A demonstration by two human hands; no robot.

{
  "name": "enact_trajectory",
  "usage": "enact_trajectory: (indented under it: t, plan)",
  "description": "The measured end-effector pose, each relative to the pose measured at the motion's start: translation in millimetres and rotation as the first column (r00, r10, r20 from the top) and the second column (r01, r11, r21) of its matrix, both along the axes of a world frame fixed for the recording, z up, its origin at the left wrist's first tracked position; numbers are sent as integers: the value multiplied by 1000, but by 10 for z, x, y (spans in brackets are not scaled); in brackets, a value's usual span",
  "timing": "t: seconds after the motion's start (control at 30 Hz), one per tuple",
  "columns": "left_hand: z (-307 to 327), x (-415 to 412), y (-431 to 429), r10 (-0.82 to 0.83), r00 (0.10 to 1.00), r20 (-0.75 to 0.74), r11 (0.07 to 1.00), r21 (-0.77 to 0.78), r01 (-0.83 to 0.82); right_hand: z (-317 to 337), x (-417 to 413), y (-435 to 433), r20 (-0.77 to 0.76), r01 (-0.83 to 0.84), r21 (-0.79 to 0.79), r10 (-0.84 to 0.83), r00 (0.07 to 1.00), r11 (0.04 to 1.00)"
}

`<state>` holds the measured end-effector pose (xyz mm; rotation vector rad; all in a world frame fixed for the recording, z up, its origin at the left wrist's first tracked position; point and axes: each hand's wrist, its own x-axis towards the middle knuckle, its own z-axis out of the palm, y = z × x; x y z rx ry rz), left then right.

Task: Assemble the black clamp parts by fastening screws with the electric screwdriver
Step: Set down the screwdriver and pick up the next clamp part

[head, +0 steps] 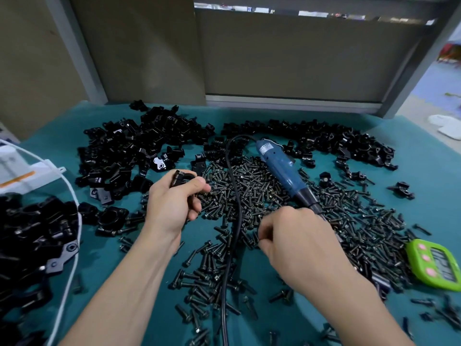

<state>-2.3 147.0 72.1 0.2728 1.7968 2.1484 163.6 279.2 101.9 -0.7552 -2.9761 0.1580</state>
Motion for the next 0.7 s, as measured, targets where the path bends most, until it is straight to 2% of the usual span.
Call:
enact_trajectory:
  t: [0.17,0.33,0.5,0.6,0.7]
  plan:
    - [-24,27,26,-24,999,-44,999,-40,22,24,-60,-18,30,68,-101,-65,997,993]
    - [-47,68,59,-86,992,-88,992,-105,77,17,-39,-55,39,90,-62,-87,995,994]
    - [-69,92,72,-115,981,-154,983,-163,89,17,-46,-85,3,102,-108,-102,995,989]
    - [-74,109,77,-126,969,-211,977,-194,84,-38,-36,-16,-61,90,-196,-103,993,977]
    - [-78,147,81,-151,947,-284,962,-264,74,-82,-41,170,-103,57,-389,-105,989,920]
